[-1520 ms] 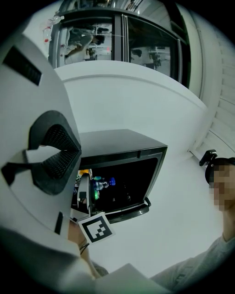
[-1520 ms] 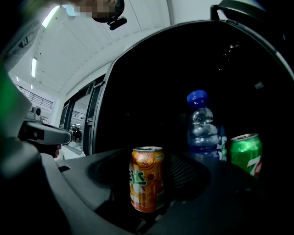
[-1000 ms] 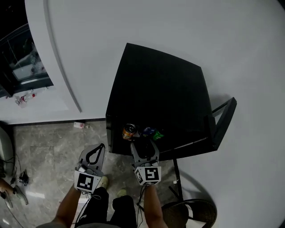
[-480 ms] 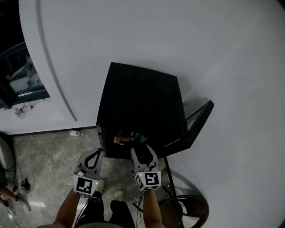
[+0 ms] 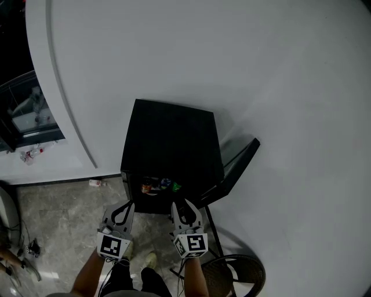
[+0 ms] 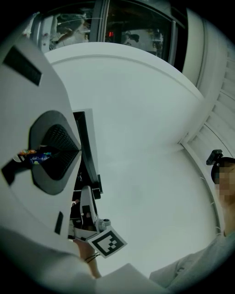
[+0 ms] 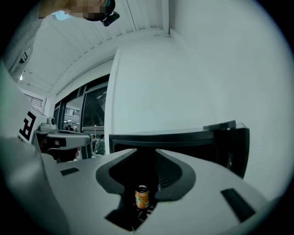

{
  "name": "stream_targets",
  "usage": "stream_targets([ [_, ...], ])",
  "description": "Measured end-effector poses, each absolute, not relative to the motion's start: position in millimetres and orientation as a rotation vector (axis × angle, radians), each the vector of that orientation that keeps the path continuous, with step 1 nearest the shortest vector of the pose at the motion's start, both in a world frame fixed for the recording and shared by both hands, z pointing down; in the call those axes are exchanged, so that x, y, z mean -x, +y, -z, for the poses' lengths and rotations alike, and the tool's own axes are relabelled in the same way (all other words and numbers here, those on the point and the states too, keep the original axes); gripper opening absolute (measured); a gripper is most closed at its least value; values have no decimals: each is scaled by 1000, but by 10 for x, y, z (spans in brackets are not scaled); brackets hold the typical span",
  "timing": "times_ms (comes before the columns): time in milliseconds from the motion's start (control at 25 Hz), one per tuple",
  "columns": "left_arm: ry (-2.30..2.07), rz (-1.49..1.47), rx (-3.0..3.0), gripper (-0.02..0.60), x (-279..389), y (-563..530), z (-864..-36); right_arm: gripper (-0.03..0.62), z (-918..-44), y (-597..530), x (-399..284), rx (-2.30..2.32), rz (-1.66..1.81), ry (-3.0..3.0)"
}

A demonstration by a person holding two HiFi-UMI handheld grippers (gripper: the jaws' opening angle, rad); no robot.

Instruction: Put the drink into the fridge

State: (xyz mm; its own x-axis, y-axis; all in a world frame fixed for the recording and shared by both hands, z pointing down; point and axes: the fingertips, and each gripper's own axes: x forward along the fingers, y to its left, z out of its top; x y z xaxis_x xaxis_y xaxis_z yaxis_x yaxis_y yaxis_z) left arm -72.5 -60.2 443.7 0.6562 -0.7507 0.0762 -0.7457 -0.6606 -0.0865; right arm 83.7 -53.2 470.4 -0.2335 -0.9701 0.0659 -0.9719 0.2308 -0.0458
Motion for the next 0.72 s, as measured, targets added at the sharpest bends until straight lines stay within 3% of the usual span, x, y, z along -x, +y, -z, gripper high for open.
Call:
stream_targets([
  [720, 1225, 146, 2841, 5, 535, -2, -3939, 74, -4068, 183, -840, -1999, -81, -2420],
])
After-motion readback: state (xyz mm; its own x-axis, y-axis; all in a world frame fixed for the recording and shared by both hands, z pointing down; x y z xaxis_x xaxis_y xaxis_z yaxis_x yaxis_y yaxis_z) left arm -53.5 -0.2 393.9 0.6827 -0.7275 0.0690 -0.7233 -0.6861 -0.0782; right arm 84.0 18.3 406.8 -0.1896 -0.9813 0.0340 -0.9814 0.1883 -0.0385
